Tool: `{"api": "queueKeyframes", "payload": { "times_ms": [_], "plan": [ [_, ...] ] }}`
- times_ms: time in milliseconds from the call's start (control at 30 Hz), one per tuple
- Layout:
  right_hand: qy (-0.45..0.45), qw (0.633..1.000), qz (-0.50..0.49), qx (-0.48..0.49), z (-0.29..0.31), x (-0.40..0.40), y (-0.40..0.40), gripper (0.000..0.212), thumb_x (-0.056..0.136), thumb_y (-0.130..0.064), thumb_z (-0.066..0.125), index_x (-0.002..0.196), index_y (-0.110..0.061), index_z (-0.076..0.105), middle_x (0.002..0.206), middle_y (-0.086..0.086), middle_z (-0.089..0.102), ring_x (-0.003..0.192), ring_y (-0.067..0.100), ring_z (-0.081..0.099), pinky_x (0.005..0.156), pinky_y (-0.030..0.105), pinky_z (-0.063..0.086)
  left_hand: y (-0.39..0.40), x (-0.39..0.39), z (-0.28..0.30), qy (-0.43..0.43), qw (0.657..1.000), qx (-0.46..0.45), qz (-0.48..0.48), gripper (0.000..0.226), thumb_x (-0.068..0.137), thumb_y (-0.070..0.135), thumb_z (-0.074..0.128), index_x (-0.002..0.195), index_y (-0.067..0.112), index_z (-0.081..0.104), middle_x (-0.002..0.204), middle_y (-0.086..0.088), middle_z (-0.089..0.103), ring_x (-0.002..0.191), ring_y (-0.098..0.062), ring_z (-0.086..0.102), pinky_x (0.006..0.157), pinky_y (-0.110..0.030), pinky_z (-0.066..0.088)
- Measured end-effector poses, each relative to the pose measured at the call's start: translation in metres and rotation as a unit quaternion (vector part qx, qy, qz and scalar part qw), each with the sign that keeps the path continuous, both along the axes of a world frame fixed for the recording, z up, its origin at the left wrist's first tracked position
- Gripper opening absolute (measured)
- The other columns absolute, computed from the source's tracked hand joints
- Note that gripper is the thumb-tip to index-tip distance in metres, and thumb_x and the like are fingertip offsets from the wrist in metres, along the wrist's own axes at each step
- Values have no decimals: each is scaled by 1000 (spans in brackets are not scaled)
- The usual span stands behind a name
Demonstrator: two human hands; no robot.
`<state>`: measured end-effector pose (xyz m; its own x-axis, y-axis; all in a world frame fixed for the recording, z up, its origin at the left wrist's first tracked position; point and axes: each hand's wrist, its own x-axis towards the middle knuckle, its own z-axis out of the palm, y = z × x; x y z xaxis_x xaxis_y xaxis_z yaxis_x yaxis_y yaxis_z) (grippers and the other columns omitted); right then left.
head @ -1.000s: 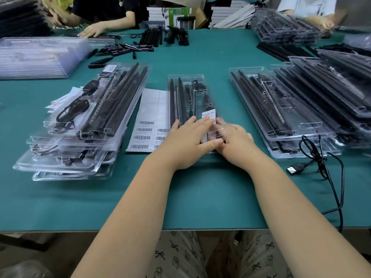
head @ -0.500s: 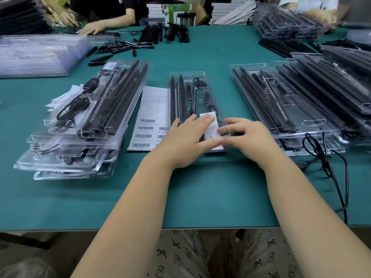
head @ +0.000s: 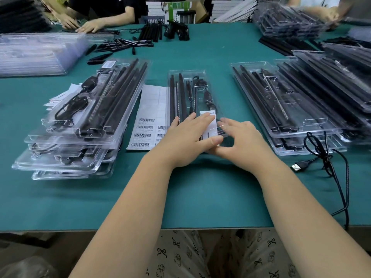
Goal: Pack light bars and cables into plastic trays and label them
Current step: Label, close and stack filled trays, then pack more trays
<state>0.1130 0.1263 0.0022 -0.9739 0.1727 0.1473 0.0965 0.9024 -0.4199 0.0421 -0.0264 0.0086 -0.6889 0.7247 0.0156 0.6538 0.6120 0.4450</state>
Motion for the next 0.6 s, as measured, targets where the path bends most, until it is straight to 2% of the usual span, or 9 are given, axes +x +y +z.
{"api": "queueKeyframes", "payload": {
  "times_ms": [67, 167, 300, 367, 467, 533, 600],
  "plan": [
    [-8, 999, -7, -35, -1, -1, -3, 75, 69, -64, 52, 137, -34, 46, 143, -19, 41, 126, 22, 35, 106, 44, 28, 0, 0, 0, -4, 1000, 8, 0, 66, 93, 59, 31, 151, 33, 15, 159, 15, 11, 147, -10, 2, 119, -45, -4],
    [25, 993, -27, -116, -5, -4, -2, 64, 79, -47, 64, 138, -35, 43, 142, -18, 43, 129, 21, 32, 109, 45, 25, 0, -1, 1, -15, 1000, 14, 3, 65, 94, 58, 31, 151, 33, 15, 159, 15, 11, 147, -9, 1, 119, -44, -5],
    [48, 990, -72, -109, -11, -10, -3, 59, 81, -37, 67, 136, -37, 46, 138, -10, 47, 125, 21, 33, 104, 33, 23, 0, -1, 3, -4, 1000, 3, 3, 66, 93, 59, 30, 152, 32, 15, 159, 13, 11, 147, -11, 2, 119, -45, -4],
    [43, 989, -96, -104, -14, -12, -3, 57, 81, -36, 69, 134, -35, 49, 133, -3, 48, 123, 21, 32, 104, 32, 26, 1, 0, 2, 8, 1000, -13, 0, 68, 92, 60, 30, 152, 32, 15, 159, 13, 10, 147, -12, 2, 119, -47, -4],
    [32, 990, -87, -102, -13, -13, -1, 57, 79, -36, 72, 132, -31, 52, 127, -2, 51, 122, 20, 37, 102, 31, 30, 1, -1, -1, 20, 1000, -20, -1, 71, 90, 64, 30, 151, 32, 16, 159, 13, 11, 147, -12, 3, 119, -47, -3],
    [36, 984, -67, -163, -10, -11, 4, 55, 73, -31, 77, 125, -26, 60, 114, -9, 59, 114, 14, 49, 94, 23, 37, 2, -1, -2, 35, 999, -33, -3, 75, 87, 69, 26, 152, 32, 15, 159, 14, 11, 147, -12, 3, 119, -46, -2],
    [44, 957, -58, -280, -5, -5, 11, 57, 68, -18, 81, 120, -26, 60, 104, -14, 61, 105, 7, 56, 87, 17, 39, 3, -1, -4, 48, 997, -56, -3, 82, 82, 74, 20, 152, 32, 14, 159, 15, 9, 147, -12, 2, 118, -46, -2]
  ]
}}
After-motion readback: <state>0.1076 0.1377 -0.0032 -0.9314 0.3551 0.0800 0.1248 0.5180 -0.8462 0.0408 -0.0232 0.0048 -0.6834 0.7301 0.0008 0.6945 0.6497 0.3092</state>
